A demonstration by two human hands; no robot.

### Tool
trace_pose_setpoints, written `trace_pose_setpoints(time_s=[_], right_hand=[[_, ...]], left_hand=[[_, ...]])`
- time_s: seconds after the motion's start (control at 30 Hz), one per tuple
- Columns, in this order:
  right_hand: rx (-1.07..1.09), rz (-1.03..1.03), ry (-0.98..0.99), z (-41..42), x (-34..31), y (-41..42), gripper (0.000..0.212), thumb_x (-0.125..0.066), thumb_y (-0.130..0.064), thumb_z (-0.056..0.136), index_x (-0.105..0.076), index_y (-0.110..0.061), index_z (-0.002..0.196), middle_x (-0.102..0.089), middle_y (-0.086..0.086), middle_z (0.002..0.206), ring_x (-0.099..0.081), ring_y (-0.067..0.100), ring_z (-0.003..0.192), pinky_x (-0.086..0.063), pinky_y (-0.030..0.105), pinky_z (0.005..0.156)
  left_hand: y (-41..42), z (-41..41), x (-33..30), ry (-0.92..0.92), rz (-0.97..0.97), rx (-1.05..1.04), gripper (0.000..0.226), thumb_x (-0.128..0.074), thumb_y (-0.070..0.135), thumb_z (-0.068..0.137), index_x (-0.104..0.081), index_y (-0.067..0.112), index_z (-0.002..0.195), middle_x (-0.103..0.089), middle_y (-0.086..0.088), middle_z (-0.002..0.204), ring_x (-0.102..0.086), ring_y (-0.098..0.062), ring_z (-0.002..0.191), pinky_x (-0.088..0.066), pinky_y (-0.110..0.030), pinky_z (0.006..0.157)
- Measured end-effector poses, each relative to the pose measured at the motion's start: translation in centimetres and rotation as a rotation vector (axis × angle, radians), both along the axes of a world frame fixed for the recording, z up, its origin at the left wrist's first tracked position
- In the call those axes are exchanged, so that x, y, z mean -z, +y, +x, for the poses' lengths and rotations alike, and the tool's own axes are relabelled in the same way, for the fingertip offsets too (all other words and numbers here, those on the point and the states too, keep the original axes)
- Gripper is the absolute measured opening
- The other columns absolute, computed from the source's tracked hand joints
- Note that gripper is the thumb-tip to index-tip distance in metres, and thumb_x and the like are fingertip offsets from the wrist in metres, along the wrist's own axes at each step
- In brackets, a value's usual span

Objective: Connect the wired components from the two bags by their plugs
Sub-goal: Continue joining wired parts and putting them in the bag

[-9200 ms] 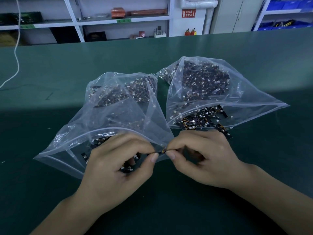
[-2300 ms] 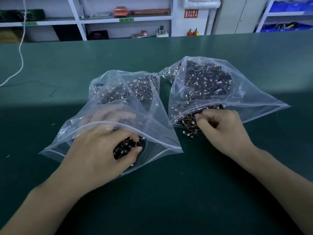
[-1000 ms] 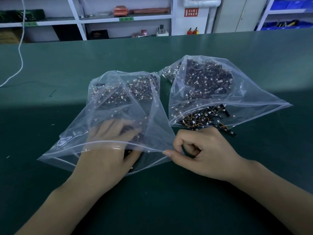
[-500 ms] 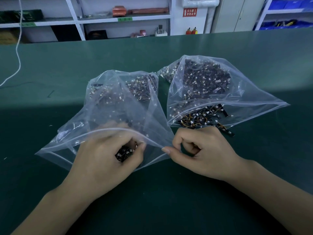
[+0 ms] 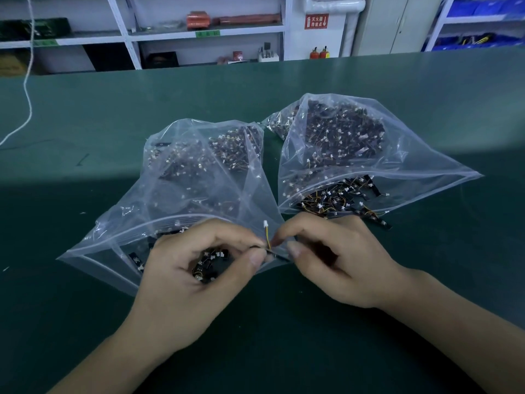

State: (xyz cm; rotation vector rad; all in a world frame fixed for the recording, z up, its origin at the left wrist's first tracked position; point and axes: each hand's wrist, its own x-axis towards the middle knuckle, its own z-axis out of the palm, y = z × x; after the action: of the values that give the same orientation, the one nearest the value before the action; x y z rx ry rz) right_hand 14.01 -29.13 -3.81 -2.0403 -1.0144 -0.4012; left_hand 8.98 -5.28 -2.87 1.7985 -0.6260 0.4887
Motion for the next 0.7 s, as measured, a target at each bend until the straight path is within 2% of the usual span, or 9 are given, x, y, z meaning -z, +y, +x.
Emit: trace_pose_setpoints(time_s=[0.07, 0.17, 0.33, 0.5, 0.6, 0.7], right_hand=[[-0.066, 0.047, 0.014, -0.1, -0.1, -0.2, 0.023, -0.053, -0.022, 0.104, -0.069, -0.008, 0.114, -0.044, -0.009, 0.06, -0.039, 0.005, 0.052, -0.03, 0.015, 0.058], [-0.084, 0.112, -0.02, -0.2, -0.2, -0.1, 0.033, -0.056, -0.036, 0.107, -0.069, -0.006, 0.113, -0.046, -0.009, 0.061, -0.037, 0.003, 0.052, -0.029, 0.011, 0.058], [0.056, 0.14, -0.149, 0.2, 0.4, 0.5, 0.014, -0.075, -0.023, 0.098, -0.076, -0.009, 0.098, -0.042, -0.007, 0.057, -0.034, 0.001, 0.052, -0.027, 0.006, 0.059], [0.082, 0.212, -0.149, 0.1, 0.4, 0.6, 0.009, -0.074, -0.024, 0.1, -0.076, -0.014, 0.099, -0.043, -0.01, 0.063, -0.035, 0.0, 0.054, -0.028, 0.005, 0.059], [0.072, 0.227, -0.136, 0.0, 0.2, 0.8, 0.005, -0.073, -0.025, 0.101, -0.072, -0.022, 0.105, -0.043, -0.01, 0.064, -0.036, 0.0, 0.053, -0.029, 0.006, 0.059], [0.067, 0.224, -0.134, 0.0, 0.1, 0.7, 0.006, -0.072, -0.024, 0.101, -0.073, -0.02, 0.106, -0.043, -0.011, 0.064, -0.037, 0.004, 0.051, -0.029, 0.008, 0.057]], left_hand=[[-0.1, 0.1, 0.0, 0.024, -0.061, -0.033, 0.011, -0.076, 0.022, 0.094, -0.079, 0.029, 0.102, -0.081, 0.006, 0.096, -0.079, -0.017, 0.088, -0.06, -0.026, 0.084], [-0.1, 0.3, -0.1, 0.038, -0.105, -0.068, 0.01, -0.078, 0.025, 0.092, -0.078, 0.03, 0.101, -0.081, 0.009, 0.097, -0.078, -0.012, 0.089, -0.058, -0.02, 0.086], [-0.1, 0.4, -0.1, 0.052, -0.103, -0.06, 0.014, -0.078, 0.024, 0.092, -0.079, 0.032, 0.103, -0.081, 0.008, 0.099, -0.078, -0.013, 0.091, -0.058, -0.02, 0.087], [0.1, 0.4, 0.3, 0.034, -0.039, -0.067, 0.014, -0.079, 0.025, 0.093, -0.079, 0.032, 0.105, -0.079, 0.003, 0.099, -0.075, -0.025, 0.089, -0.059, -0.03, 0.083], [0.2, 0.5, 0.4, 0.027, -0.014, -0.059, 0.014, -0.079, 0.024, 0.093, -0.077, 0.031, 0.106, -0.078, 0.004, 0.098, -0.072, -0.022, 0.085, -0.056, -0.027, 0.079], [0.3, 0.6, 0.5, 0.033, 0.015, -0.057, 0.014, -0.079, 0.027, 0.093, -0.076, 0.032, 0.106, -0.077, 0.006, 0.099, -0.072, -0.02, 0.084, -0.055, -0.025, 0.078]])
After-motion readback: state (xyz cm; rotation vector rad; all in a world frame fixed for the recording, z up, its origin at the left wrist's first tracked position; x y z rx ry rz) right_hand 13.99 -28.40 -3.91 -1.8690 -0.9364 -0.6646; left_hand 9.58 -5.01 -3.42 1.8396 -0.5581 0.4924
